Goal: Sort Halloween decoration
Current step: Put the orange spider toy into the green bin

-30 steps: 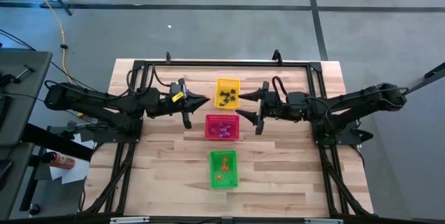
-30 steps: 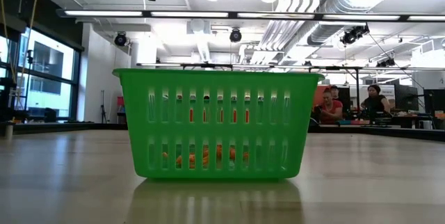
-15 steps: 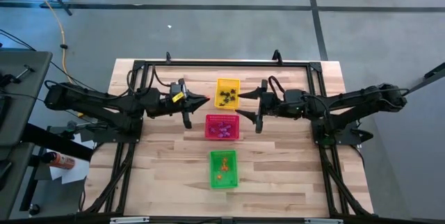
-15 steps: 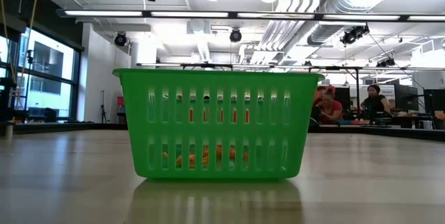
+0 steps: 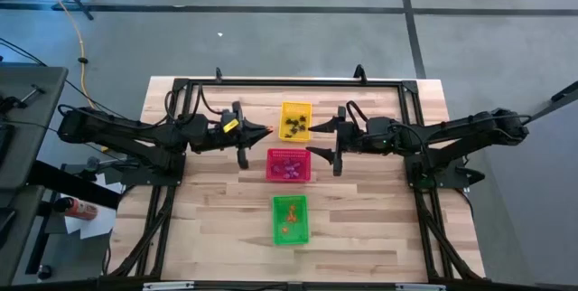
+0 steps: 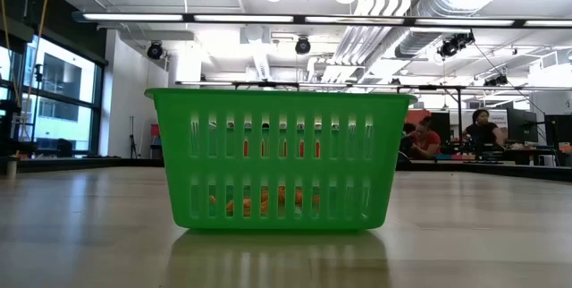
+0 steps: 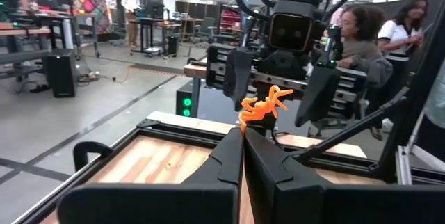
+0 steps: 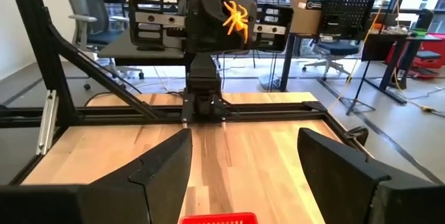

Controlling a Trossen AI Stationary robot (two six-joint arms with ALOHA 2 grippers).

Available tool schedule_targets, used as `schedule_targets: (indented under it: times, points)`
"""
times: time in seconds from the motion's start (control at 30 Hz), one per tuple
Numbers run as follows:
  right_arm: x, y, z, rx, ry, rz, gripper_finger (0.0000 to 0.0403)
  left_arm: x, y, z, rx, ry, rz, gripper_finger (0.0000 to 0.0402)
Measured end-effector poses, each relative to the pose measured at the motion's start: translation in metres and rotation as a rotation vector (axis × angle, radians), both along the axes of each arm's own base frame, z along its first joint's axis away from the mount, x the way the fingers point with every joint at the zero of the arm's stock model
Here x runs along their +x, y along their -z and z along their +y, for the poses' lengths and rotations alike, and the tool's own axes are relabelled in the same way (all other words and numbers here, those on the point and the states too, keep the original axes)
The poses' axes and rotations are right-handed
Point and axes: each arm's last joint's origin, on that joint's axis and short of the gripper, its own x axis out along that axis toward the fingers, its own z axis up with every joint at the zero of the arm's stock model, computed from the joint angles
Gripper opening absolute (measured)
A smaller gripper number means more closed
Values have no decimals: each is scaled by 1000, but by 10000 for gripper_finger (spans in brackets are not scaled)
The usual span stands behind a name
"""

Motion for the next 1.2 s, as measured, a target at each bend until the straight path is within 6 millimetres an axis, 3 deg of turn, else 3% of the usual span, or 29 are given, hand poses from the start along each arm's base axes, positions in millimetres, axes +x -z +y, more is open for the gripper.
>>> schedule_targets:
  times: [0.9,1.03,1.2]
  points:
    - [0,0,0,4,2,0,257,0,1,0,27,16,17,0]
    - [0,0,0,4,2,0,257,2,7,-1,43,17,130,0]
    - [0,-1,-1,-50,45,-1,257,21,13,-3,86,74,392,0]
